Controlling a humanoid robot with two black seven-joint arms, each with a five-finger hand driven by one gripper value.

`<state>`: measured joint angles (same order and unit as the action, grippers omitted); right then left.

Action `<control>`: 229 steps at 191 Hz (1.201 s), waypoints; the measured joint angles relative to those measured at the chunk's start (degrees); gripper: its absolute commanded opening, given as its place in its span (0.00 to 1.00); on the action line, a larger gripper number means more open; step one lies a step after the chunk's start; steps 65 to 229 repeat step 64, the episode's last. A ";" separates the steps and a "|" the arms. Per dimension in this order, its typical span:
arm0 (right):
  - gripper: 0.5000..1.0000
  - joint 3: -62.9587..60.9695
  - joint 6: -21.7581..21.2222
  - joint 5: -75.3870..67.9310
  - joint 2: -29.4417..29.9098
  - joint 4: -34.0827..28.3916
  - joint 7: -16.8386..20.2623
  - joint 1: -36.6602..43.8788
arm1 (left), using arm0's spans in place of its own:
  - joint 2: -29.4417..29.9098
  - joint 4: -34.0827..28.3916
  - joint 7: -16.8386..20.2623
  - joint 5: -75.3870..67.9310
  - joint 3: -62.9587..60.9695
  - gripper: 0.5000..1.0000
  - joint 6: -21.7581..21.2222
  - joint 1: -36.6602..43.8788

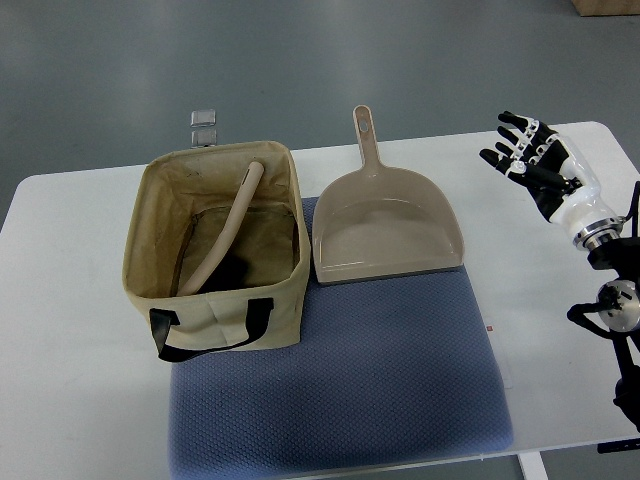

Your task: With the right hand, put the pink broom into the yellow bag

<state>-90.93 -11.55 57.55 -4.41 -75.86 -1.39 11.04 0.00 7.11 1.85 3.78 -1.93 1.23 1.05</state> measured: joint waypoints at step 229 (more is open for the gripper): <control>0.85 1.02 0.02 -0.57 1.74 2.08 -0.37 -0.91 | 0.00 0.00 0.00 0.00 0.00 1.00 0.00 -0.01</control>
